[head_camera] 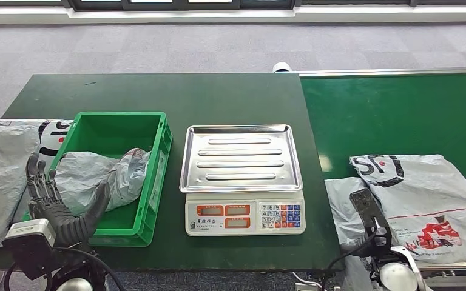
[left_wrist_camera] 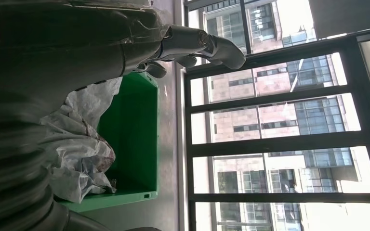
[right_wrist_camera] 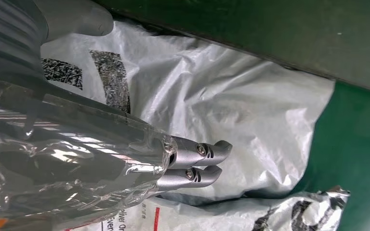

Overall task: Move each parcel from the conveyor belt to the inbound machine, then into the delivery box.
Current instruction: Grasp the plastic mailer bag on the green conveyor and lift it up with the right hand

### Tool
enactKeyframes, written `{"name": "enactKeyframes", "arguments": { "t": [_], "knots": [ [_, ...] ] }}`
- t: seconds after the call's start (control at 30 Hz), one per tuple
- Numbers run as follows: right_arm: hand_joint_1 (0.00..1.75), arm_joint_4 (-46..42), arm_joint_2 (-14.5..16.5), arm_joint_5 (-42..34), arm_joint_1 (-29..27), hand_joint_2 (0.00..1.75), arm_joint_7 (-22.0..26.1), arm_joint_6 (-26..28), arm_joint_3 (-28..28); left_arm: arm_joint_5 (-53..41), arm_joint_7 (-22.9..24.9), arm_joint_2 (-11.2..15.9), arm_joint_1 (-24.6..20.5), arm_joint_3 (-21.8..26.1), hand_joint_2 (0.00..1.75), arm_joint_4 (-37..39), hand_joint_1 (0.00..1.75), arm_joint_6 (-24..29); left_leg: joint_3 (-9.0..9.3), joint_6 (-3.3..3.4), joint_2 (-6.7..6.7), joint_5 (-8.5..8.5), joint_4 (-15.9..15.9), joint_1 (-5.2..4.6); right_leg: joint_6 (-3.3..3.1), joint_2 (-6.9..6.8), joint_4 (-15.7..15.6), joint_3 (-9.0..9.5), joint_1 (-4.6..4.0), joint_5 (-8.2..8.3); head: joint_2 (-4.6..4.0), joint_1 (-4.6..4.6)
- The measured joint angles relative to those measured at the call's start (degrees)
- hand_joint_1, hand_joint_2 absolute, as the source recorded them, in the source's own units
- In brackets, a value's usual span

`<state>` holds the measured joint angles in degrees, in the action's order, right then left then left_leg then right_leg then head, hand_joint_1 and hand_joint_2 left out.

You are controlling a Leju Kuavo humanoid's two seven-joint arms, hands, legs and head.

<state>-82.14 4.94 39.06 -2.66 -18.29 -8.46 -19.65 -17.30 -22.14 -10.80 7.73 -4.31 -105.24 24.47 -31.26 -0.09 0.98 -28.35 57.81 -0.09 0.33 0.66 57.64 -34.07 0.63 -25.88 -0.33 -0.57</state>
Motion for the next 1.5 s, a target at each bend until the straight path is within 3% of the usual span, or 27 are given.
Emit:
{"name": "enactKeyframes", "arguments": {
  "t": [0.23, 0.6, 0.8, 0.83, 0.97, 1.5],
  "knots": [
    [0.0, 0.0, 0.0, 1.01, -0.44, 1.75, -0.98, -1.78, -0.13, -0.13, 0.08, 0.0, 0.0, 0.0, 1.75, 0.0, 0.0, -0.01, 0.0, 0.0, -0.02, 0.0, 0.0, 0.0, 0.0, 0.01, 0.0, 0.0, 0.0, 0.0, 0.0, 0.0],
    [0.0, 0.81, -1.3, 3.15, -2.59, 1.75, -0.29, -15.09, -0.5, -0.21, 0.32, 0.04, -0.98, 0.0, 1.75, 0.9, 0.0, -0.81, 0.01, 0.0, -0.01, 0.0, 0.0, 0.01, 0.0, 0.0, 0.0, 0.0, -0.01, 0.0, 0.0, 0.0],
    [0.0, 2.25, -1.94, 5.45, -3.02, 1.75, -0.3, -16.83, -0.48, -0.21, 0.48, 0.14, -1.85, 0.0, 1.75, 1.93, 0.0, -0.84, 0.03, 0.0, -0.01, 0.0, 0.0, 0.01, 0.0, 0.02, 0.0, 0.03, -0.01, 0.0, 0.0, 0.0],
    [0.05, 2.35, -1.97, 5.54, -3.01, 1.75, -0.32, -16.85, -0.48, -0.21, 0.48, 0.17, -1.85, 0.0, 1.75, 2.04, 0.0, -0.81, 0.03, 0.0, -0.01, 0.0, 0.0, 0.01, 0.0, 0.02, 0.0, 0.04, -0.01, 0.0, 0.0, 0.0],
    [1.75, 2.65, -2.05, 5.85, -2.99, 1.75, -0.4, -16.93, -0.48, -0.21, 0.48, 0.33, -1.85, 0.0, 1.75, 2.32, 0.0, -0.65, 0.04, 0.0, 0.0, 0.0, 0.0, 0.0, 0.0, 0.02, 0.0, 0.07, 0.0, 0.0, 0.0, 0.0],
    [1.75, 2.93, -2.1, 6.75, -1.18, 1.75, -0.89, -17.34, -0.48, -0.19, 0.64, 0.43, -1.85, 0.0, 1.75, 2.39, 0.0, -0.49, 0.22, 0.01, 0.02, -0.01, 0.0, 0.01, 0.01, 0.01, -0.03, 0.26, -0.02, -0.02, 0.0, 0.0]
  ]
}}
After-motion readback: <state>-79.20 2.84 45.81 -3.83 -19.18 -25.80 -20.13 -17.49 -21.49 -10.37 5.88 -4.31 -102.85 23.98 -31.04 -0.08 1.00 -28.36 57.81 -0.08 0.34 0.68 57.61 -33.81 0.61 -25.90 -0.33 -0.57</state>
